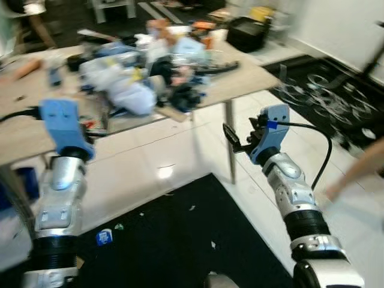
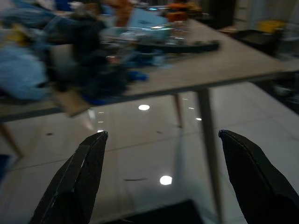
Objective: Picking trash to rubbish bin
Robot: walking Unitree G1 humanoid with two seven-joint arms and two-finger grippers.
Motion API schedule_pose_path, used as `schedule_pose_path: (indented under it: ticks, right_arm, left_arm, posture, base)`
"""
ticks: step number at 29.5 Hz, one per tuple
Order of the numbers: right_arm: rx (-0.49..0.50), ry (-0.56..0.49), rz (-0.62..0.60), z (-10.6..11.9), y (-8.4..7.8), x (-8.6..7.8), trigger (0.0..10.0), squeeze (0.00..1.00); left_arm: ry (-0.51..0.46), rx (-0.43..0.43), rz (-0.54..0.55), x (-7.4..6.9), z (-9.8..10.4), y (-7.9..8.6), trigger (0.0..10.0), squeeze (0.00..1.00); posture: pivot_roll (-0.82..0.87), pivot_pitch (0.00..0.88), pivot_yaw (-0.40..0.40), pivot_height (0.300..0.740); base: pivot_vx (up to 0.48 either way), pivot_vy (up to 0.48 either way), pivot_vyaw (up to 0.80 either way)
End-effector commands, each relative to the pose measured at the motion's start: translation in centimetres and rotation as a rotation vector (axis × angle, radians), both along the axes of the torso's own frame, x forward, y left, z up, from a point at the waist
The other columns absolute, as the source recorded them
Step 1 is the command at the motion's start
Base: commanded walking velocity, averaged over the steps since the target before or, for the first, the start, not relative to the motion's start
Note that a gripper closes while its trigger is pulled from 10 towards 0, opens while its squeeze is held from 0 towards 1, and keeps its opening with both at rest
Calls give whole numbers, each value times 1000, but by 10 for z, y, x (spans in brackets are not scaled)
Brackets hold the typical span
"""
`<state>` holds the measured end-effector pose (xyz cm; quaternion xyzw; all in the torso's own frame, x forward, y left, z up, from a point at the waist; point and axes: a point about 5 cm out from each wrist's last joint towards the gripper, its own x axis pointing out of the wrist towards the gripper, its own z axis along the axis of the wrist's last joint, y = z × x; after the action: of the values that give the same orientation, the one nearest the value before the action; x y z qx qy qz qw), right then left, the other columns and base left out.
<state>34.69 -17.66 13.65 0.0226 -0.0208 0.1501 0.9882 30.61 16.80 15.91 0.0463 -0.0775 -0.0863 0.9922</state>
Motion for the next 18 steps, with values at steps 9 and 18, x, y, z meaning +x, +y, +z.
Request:
schedule_pose_path:
  ticks: [9,18]
  right_arm:
    - [-2,6,24,0,9,1,10000,0]
    - [-12,15,-6,0,2,2,10000,0]
  left_arm:
    - [137,-16,-9,-21,-33,3,10000,0]
    - [155,80,125,-15,-33,22,10000,0]
  posture:
    - [-34,0,-3,740]
    - [-36,0,-6,740]
  base:
    - [0,0,0]
    - [0,0,0]
